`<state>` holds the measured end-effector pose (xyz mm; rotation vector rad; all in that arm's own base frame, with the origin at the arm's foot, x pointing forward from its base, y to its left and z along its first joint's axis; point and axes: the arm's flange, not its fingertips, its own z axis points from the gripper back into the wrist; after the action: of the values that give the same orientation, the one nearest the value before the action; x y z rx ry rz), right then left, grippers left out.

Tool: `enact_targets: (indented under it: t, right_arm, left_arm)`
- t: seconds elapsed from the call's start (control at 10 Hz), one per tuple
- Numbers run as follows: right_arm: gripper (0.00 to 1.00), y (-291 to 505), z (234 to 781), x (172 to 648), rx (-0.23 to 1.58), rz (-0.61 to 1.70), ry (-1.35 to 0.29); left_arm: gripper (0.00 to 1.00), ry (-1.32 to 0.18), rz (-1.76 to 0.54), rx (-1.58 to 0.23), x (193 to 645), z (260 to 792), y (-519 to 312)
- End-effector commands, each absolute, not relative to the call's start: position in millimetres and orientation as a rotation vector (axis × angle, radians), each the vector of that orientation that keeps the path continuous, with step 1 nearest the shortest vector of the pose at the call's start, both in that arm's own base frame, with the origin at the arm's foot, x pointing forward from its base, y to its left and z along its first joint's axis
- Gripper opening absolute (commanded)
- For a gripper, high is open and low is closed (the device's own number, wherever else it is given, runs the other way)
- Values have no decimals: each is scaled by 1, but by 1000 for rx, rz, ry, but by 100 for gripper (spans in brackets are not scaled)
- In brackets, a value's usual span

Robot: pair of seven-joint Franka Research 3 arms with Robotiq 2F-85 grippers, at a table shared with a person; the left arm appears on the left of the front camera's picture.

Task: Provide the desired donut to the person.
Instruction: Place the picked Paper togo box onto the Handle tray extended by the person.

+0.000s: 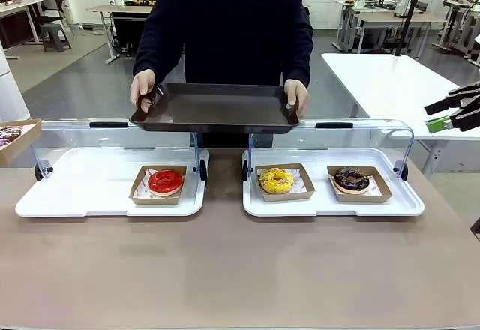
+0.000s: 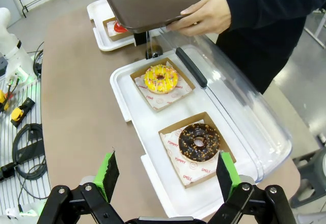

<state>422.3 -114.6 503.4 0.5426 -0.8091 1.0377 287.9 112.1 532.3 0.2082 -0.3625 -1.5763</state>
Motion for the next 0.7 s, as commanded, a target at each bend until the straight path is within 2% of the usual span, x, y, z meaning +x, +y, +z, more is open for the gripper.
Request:
enact_targets:
  t: [0.0, 0.6]
  right_arm:
    - [100, -114, 502, 422, 549, 1044, -803]
    - [100, -114, 502, 422, 549, 1044, -803]
  left_arm:
    - [0, -375, -1565, 222, 290, 533, 113]
    - [0, -375, -1565, 222, 290, 533, 113]
